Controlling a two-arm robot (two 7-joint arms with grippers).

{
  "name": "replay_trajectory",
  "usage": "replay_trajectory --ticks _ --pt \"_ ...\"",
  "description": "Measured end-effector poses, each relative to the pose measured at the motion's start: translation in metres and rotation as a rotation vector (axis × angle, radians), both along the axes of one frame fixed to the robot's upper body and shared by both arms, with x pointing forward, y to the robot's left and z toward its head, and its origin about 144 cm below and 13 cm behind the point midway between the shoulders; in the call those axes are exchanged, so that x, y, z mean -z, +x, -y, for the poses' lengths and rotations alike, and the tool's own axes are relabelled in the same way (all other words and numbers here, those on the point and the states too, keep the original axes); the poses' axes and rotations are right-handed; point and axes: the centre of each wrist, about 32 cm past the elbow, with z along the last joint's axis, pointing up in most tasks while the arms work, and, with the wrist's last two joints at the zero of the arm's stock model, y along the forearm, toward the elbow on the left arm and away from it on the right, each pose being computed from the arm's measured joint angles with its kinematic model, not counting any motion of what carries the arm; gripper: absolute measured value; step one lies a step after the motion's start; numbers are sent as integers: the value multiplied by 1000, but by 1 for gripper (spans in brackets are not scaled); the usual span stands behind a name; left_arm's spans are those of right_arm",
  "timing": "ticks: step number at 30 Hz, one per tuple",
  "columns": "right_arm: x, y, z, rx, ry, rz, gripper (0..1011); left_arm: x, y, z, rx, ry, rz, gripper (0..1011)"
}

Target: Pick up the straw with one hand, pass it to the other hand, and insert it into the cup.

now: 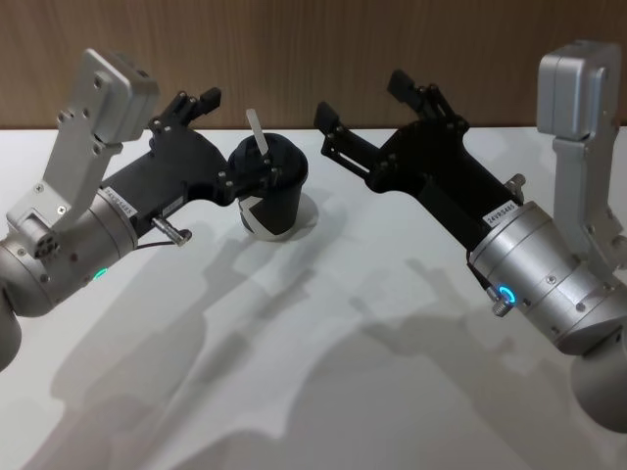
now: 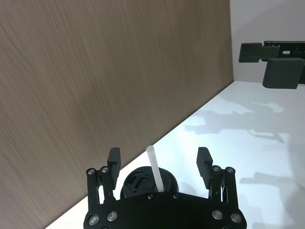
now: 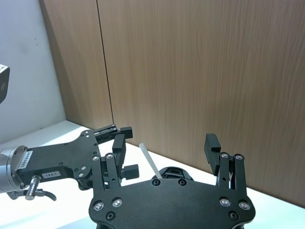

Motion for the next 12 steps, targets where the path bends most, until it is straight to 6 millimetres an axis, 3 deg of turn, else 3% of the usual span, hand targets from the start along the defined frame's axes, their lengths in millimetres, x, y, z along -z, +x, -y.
replay_trajectory --ticks 12 --pt "0 0 0 0 0 1 1001 0 0 0 -2 1 -1 1002"
